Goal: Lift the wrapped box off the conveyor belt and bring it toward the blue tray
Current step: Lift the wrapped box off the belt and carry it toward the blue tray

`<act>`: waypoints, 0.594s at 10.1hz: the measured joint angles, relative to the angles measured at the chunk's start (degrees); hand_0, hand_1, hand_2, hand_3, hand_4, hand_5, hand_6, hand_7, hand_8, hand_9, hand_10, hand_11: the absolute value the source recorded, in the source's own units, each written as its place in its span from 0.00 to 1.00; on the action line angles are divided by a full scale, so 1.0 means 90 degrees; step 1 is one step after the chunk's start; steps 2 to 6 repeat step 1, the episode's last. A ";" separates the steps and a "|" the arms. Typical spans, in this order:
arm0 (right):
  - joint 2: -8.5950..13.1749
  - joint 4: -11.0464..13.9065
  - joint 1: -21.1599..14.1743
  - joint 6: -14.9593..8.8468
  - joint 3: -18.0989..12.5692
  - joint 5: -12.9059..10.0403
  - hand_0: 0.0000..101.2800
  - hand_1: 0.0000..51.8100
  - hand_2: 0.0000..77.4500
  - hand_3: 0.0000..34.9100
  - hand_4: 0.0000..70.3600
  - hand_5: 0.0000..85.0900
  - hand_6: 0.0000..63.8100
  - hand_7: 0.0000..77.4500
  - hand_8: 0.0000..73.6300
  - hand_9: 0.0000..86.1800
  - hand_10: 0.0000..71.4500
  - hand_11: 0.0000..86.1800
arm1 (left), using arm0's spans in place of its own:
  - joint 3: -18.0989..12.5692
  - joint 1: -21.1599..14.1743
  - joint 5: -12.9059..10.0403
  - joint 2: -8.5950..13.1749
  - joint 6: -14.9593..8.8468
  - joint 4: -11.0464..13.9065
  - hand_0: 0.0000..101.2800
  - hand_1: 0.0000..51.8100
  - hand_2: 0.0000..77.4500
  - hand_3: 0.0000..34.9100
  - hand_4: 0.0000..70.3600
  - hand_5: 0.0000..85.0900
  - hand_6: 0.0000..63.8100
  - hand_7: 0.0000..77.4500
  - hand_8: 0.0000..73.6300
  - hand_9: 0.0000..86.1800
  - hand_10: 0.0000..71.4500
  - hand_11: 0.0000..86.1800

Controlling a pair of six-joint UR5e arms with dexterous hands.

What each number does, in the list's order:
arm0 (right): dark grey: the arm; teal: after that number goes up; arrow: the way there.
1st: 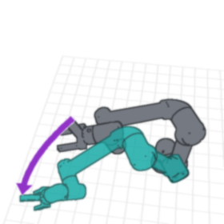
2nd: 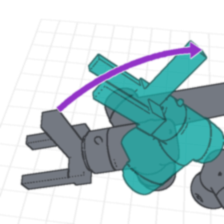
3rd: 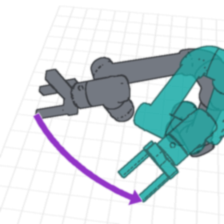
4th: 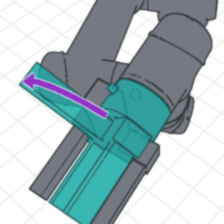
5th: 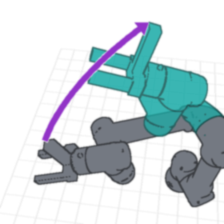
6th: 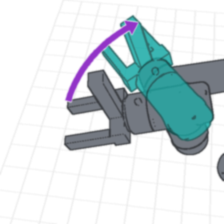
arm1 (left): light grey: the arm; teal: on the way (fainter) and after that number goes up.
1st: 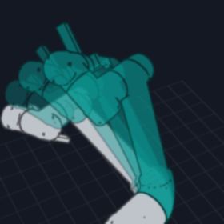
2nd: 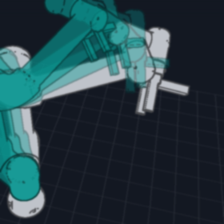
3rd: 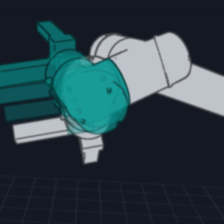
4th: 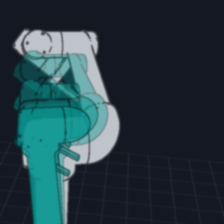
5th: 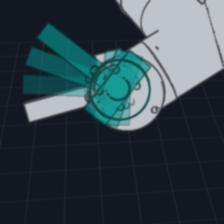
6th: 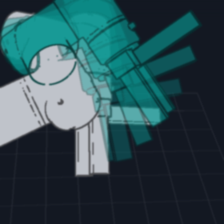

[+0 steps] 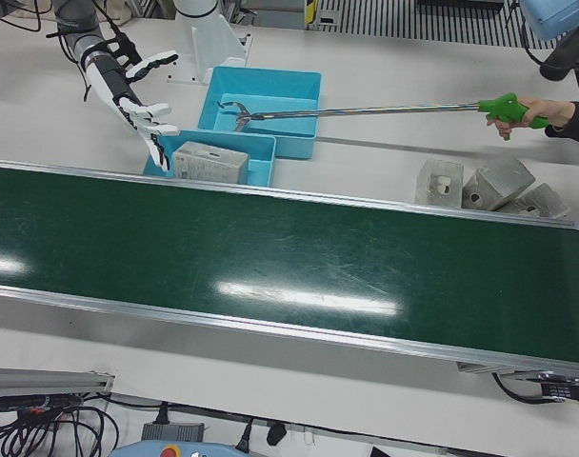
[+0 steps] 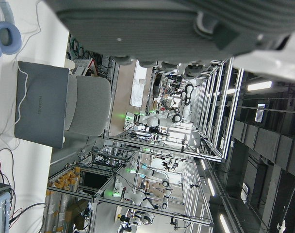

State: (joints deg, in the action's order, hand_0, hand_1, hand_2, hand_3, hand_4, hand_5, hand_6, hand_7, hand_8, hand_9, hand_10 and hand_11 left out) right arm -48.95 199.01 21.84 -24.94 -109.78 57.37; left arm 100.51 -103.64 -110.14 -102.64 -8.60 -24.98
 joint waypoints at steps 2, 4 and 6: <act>-0.0043 0.0149 0.0239 0.0080 -0.0304 0.0060 0.47 0.28 0.23 0.88 0.18 0.33 0.07 0.34 0.00 0.03 0.00 0.02 | 0.0000 0.0000 0.0000 0.0000 0.0000 0.0000 0.00 0.00 0.01 0.00 0.00 0.01 0.00 0.00 0.00 0.00 0.00 0.00; -0.0043 0.0149 0.0239 0.0080 -0.0304 0.0060 0.47 0.28 0.23 0.88 0.18 0.33 0.07 0.34 0.00 0.03 0.00 0.02 | 0.0000 0.0000 0.0000 0.0000 0.0000 0.0000 0.00 0.00 0.01 0.00 0.00 0.01 0.00 0.00 0.00 0.00 0.00 0.00; -0.0043 0.0149 0.0239 0.0080 -0.0304 0.0060 0.47 0.28 0.23 0.88 0.18 0.33 0.07 0.34 0.00 0.03 0.00 0.02 | 0.0000 0.0000 0.0000 0.0000 0.0000 0.0000 0.00 0.00 0.01 0.00 0.00 0.01 0.00 0.00 0.00 0.00 0.00 0.00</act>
